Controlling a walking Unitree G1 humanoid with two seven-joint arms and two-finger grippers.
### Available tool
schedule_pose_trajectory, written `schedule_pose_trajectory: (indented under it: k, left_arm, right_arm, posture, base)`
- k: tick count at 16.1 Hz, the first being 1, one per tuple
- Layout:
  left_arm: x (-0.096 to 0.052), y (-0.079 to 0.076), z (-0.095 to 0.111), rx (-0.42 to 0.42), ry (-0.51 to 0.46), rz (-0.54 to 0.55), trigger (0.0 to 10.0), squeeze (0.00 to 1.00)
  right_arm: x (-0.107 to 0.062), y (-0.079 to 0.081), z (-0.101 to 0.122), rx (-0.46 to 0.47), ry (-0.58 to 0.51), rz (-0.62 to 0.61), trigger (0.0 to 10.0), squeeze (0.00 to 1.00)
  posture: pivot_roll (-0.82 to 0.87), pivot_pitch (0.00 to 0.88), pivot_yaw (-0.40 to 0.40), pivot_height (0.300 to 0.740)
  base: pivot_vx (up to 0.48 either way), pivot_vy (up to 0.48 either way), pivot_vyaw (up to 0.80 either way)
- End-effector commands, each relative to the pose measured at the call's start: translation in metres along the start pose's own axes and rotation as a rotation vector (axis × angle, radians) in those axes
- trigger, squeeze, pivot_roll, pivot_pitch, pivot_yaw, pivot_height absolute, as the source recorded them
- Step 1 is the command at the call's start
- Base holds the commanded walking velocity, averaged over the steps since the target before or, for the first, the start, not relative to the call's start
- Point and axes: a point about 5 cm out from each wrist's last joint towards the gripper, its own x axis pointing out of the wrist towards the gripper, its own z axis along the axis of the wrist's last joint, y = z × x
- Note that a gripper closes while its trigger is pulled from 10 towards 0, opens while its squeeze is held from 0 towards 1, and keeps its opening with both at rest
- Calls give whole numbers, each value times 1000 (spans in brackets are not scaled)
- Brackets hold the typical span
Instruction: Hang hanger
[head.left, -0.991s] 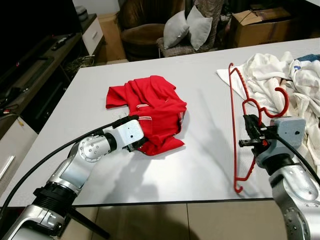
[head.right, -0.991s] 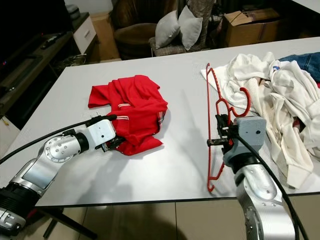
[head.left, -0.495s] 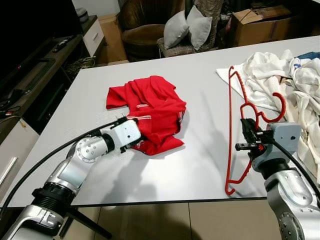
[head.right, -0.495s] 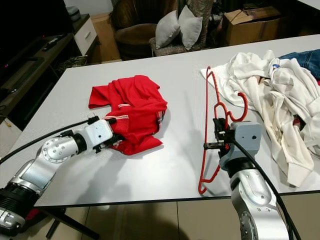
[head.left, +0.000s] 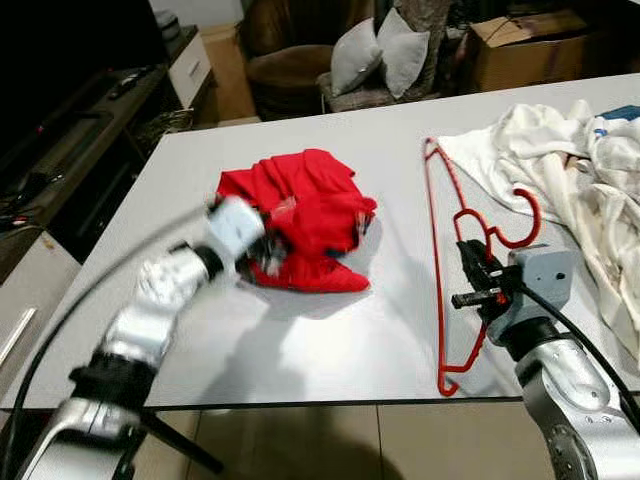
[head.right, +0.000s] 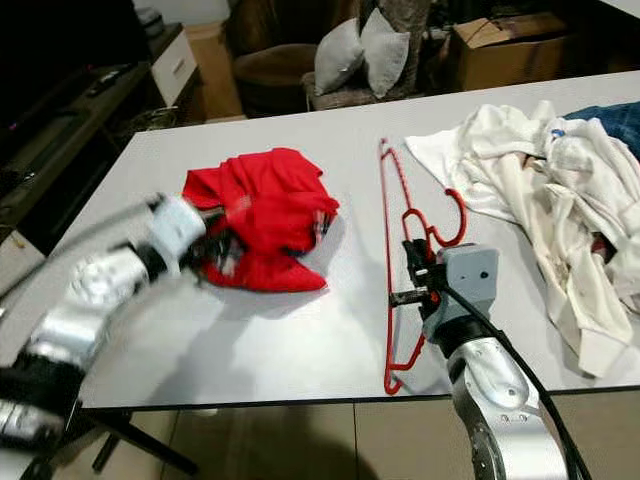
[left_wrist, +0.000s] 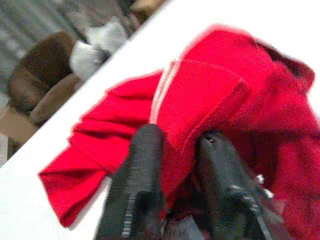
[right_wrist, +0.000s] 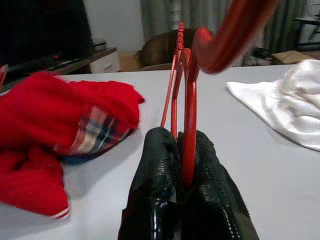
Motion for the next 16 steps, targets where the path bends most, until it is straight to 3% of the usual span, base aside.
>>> schedule_pose_trajectory:
  k: [1, 3, 5, 7, 8, 9, 12, 14, 16]
  left_arm:
    - [1, 15, 16, -87, -65, 54, 0, 0]
    - [6, 27, 45, -201, -186, 79, 0, 0]
    - [5, 47, 100, -299, -409, 61, 0, 0]
    - [0, 60, 125, -346, -515, 61, 0, 0]
    - [0, 62, 126, -337, -505, 71, 0, 0]
    - [0, 64, 122, -276, -442, 95, 0, 0]
    - [2, 63, 116, -188, -350, 123, 0, 0]
    - [5, 57, 108, -72, -265, 124, 0, 0]
    - [8, 51, 109, -55, -261, 98, 0, 0]
  right_arm:
    - [-2, 6, -2, 25, 0, 66, 10000, 0]
    - [-7, 11, 3, 60, -36, 149, 10000, 0]
    - [-15, 17, 6, 46, -68, 240, 10000, 0]
    - [-17, 16, 8, 91, -100, 226, 10000, 0]
    - [-18, 17, 10, 107, -111, 224, 10000, 0]
    - [-22, 21, 14, 146, -136, 262, 10000, 0]
    - [-38, 34, 21, 166, -148, 440, 10000, 0]
    - [-47, 41, 22, 188, -106, 578, 10000, 0]
    - [-46, 41, 22, 180, -95, 589, 10000, 0]
  posture:
    - [-168, 0, 202, 740]
    - [-165, 0, 218, 740]
    - [-161, 0, 235, 740]
    - [-153, 0, 247, 740]
    - [-152, 0, 247, 740]
    - [-150, 0, 253, 740]
    - [-144, 0, 252, 740]
    - [-139, 0, 247, 740]
    - [-135, 0, 236, 740]
  base:
    - [0, 0, 0]
    - [0, 0, 0]
    - [0, 0, 0]
    - [0, 0, 0]
    - [0, 0, 0]
    - [0, 0, 0]
    - [0, 0, 0]
    - [0, 0, 0]
    - [0, 0, 0]
